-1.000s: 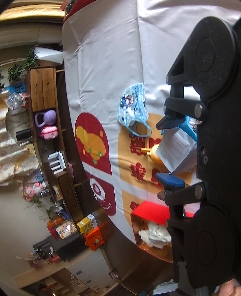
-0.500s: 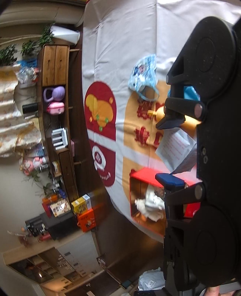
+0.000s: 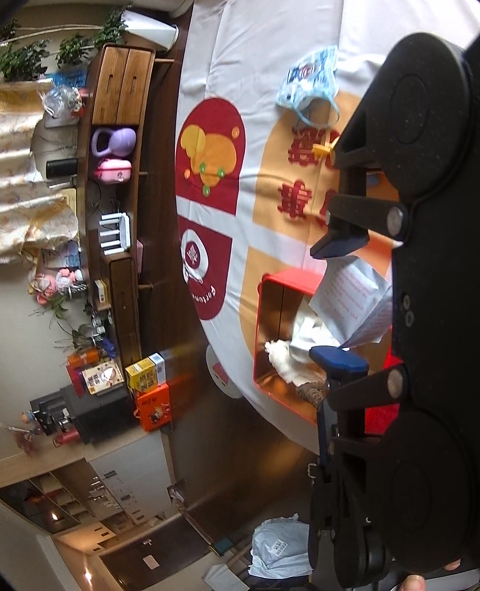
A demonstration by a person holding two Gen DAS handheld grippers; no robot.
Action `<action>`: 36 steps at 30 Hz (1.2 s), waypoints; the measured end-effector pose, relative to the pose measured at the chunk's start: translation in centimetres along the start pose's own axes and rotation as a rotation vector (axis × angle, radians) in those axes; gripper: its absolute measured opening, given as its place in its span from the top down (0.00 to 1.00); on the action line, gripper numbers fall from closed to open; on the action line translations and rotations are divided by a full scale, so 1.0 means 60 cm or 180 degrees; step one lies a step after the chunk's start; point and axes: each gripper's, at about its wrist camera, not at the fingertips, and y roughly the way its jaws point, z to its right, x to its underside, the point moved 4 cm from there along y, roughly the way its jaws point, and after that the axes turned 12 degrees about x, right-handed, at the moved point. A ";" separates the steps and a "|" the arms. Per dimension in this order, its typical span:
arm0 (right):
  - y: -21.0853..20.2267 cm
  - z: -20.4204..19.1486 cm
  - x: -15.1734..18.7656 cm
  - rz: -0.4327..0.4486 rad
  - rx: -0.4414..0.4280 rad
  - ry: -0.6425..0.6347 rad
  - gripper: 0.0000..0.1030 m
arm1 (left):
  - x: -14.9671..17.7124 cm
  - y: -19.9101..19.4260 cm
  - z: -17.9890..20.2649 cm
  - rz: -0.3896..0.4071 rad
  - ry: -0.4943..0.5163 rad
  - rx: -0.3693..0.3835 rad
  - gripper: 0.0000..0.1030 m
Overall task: Organize soft objects
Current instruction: 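Carry the fuzzy ring and paper card in both grippers over the red tin, then lower the ring and card into the tin and open both grippers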
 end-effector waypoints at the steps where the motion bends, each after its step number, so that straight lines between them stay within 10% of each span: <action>1: 0.005 -0.007 -0.002 -0.0008 -0.0003 -0.0017 0.51 | -0.001 -0.002 -0.007 0.0001 0.0002 -0.0035 0.91; 36: 0.183 -0.166 0.038 -0.0474 -0.0088 -0.0818 0.51 | -0.021 0.084 -0.155 -0.0396 -0.0090 -0.0446 0.91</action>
